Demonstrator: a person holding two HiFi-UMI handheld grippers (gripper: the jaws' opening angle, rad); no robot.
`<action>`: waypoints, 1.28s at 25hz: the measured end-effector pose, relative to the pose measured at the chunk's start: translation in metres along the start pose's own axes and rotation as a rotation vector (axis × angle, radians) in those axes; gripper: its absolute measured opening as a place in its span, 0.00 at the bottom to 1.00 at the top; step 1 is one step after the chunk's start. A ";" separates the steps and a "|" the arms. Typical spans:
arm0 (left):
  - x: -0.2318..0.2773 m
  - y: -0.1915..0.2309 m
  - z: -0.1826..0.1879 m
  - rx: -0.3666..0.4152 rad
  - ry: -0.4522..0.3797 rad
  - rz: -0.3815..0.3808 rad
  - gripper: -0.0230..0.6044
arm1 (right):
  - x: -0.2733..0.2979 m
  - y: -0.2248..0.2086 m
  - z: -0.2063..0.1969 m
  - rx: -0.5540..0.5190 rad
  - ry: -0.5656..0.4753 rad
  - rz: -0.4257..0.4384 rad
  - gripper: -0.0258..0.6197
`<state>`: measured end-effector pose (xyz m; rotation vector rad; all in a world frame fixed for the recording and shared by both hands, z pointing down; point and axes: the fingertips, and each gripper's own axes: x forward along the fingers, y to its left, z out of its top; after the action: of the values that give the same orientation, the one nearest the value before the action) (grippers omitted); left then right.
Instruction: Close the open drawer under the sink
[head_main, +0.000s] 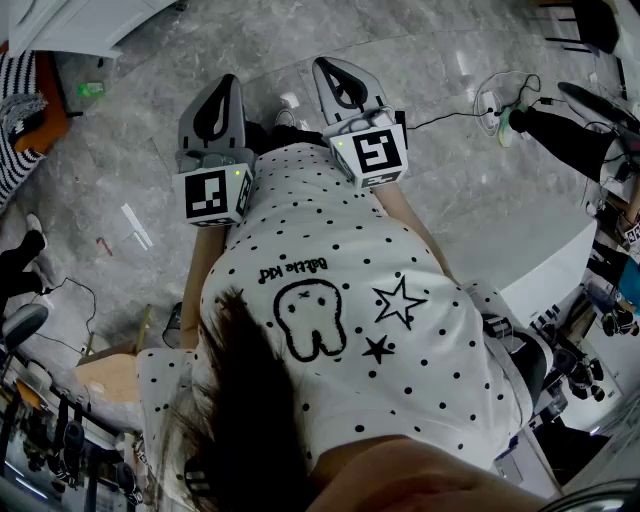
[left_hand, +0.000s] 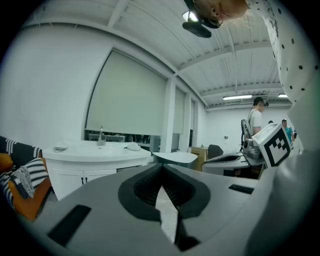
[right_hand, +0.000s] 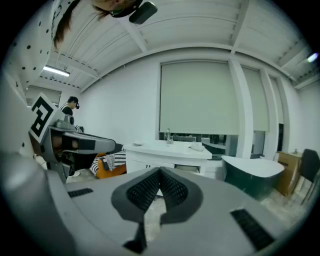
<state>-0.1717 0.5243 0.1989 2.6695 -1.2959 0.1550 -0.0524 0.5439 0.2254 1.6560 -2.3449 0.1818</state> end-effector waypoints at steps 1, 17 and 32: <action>0.002 0.000 0.001 0.003 -0.001 0.000 0.05 | 0.001 -0.002 0.001 -0.001 -0.003 -0.002 0.06; 0.011 -0.003 0.007 -0.004 -0.013 0.017 0.05 | 0.002 -0.013 0.006 -0.012 -0.015 0.017 0.06; 0.014 0.013 -0.005 -0.065 0.024 0.039 0.05 | 0.019 -0.008 0.000 0.031 -0.003 0.069 0.06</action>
<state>-0.1736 0.5066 0.2078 2.5823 -1.3230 0.1467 -0.0505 0.5241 0.2308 1.5911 -2.4152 0.2297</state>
